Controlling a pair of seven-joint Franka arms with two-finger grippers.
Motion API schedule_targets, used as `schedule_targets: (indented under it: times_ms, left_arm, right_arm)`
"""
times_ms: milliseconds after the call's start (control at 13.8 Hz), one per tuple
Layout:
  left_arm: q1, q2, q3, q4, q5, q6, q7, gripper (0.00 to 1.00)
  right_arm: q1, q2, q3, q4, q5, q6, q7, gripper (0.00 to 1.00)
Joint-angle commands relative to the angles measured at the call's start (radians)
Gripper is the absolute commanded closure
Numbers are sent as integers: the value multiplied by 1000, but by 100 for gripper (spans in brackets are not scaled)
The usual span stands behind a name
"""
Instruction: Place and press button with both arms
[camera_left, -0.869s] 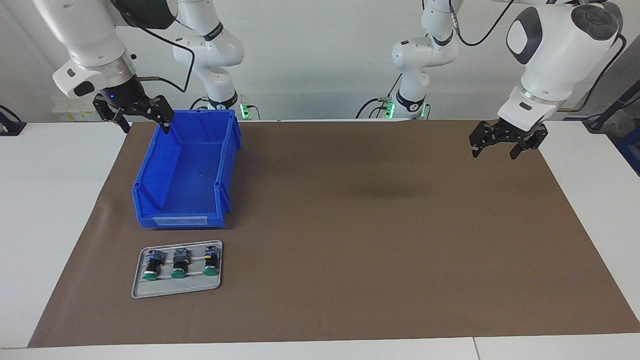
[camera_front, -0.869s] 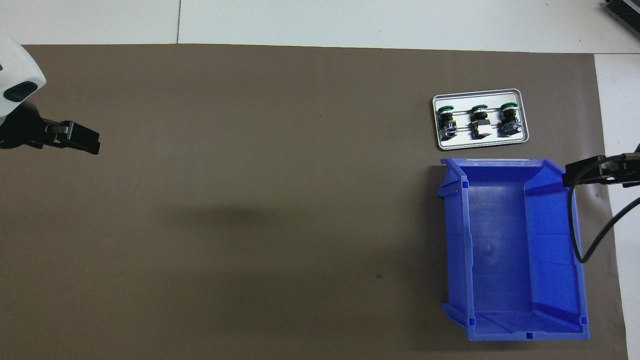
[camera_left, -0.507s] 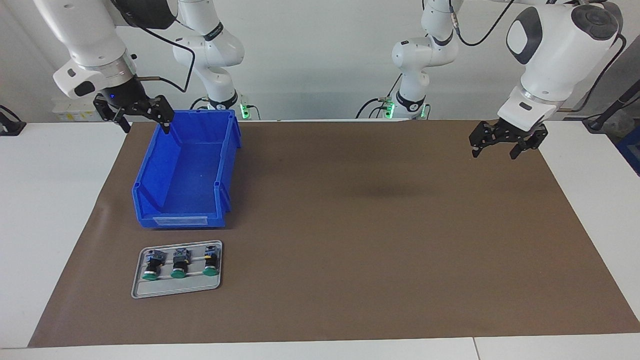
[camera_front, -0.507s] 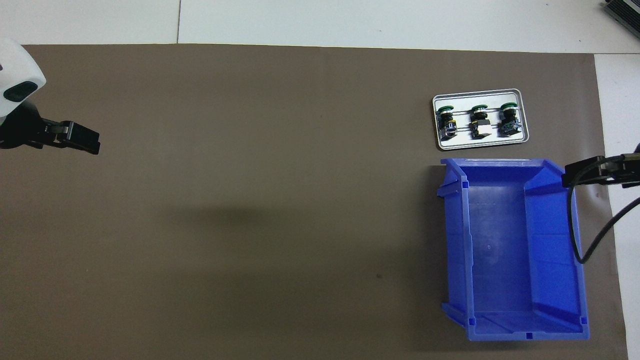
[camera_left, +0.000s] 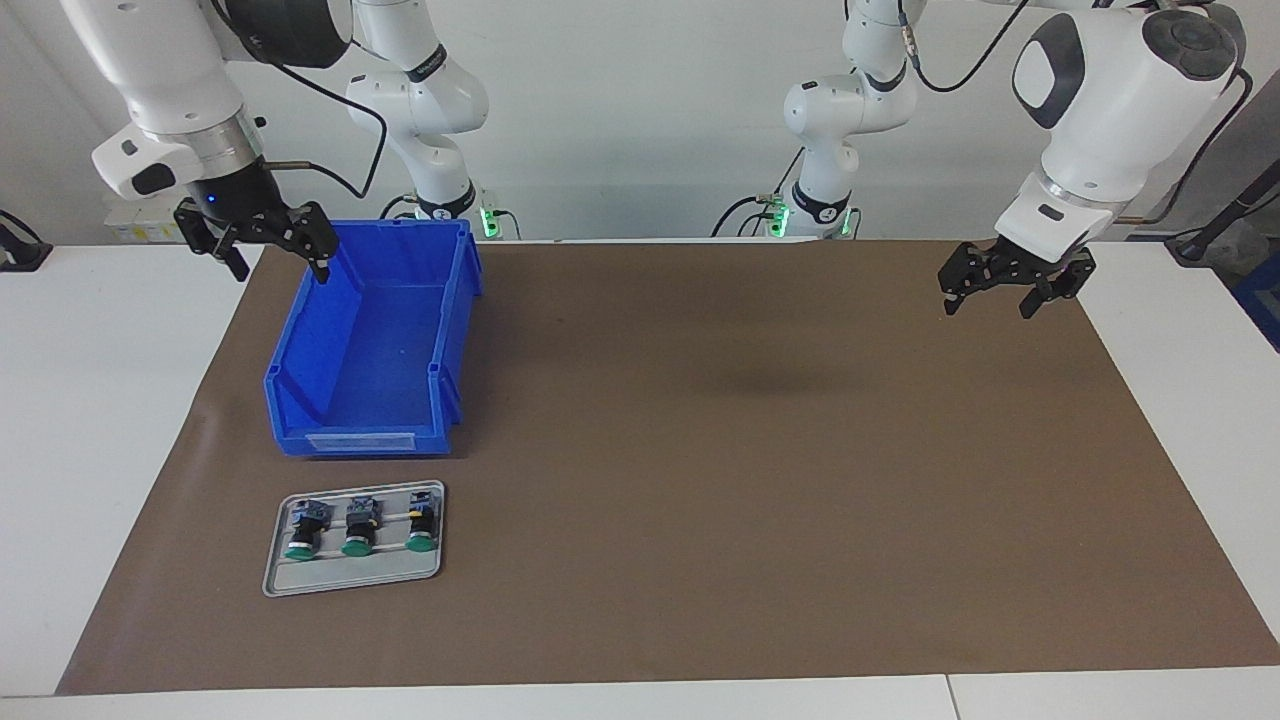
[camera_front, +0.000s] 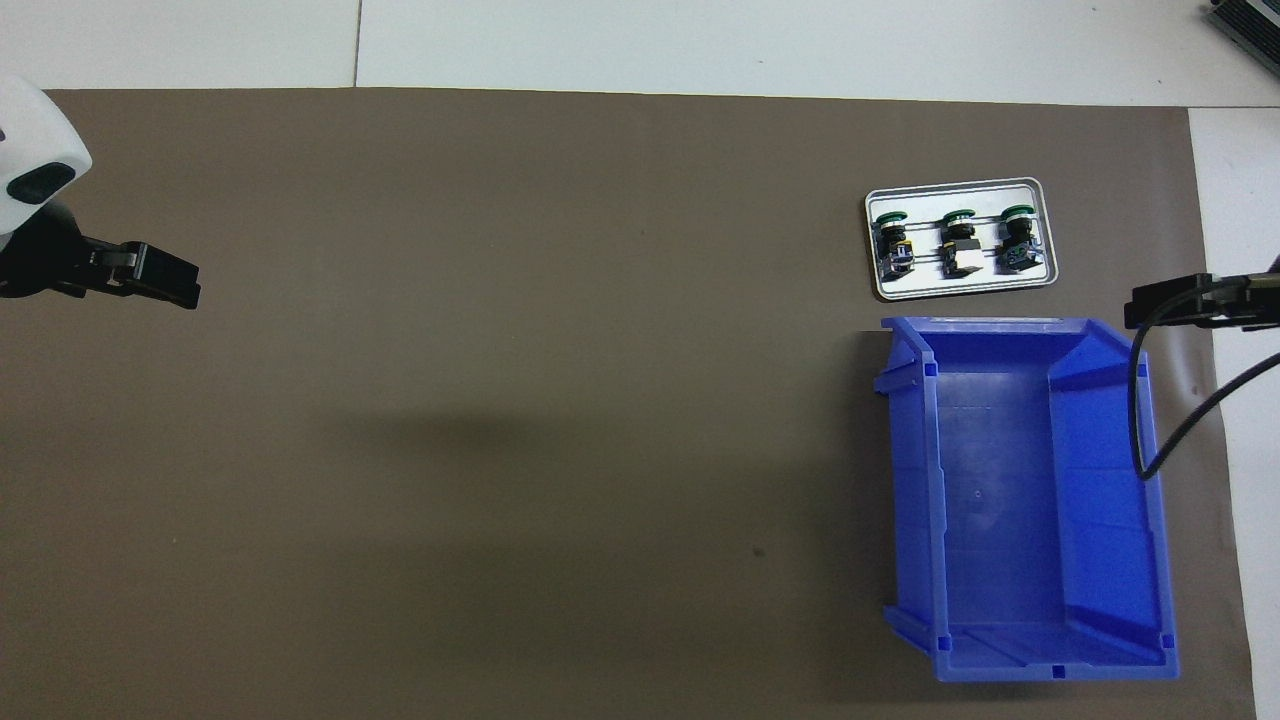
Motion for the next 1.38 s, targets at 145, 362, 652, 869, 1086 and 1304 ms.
schedule_targets:
  times_ms: [145,362,652,869,1086,1304]
  left_arm:
    - [8,-29,-4,-35,16,9,4,0]
    - [8,-29,-4,-35,16,9,4,0]
    - [8,-29,-4,-35,16,7,4,0]
    - [8,-29,-4,-35,16,7,4,0]
    - [8,-29,-4,-35,16,7,4,0]
    - [8,-29,-4,-35,16,7,4,0]
  right_arm:
    - [-7,254,7,100,9,211,-14,0]
    - [5,446,10,177,14,384,-7,0]
    - [10,568,12,169,20,569,-7,0]
    - [17,597,16,110,26,649,-16,2]
    - [14,600,18,51,28,687,-40,14]
    - [8,600,16,25,46,695,-66,23]
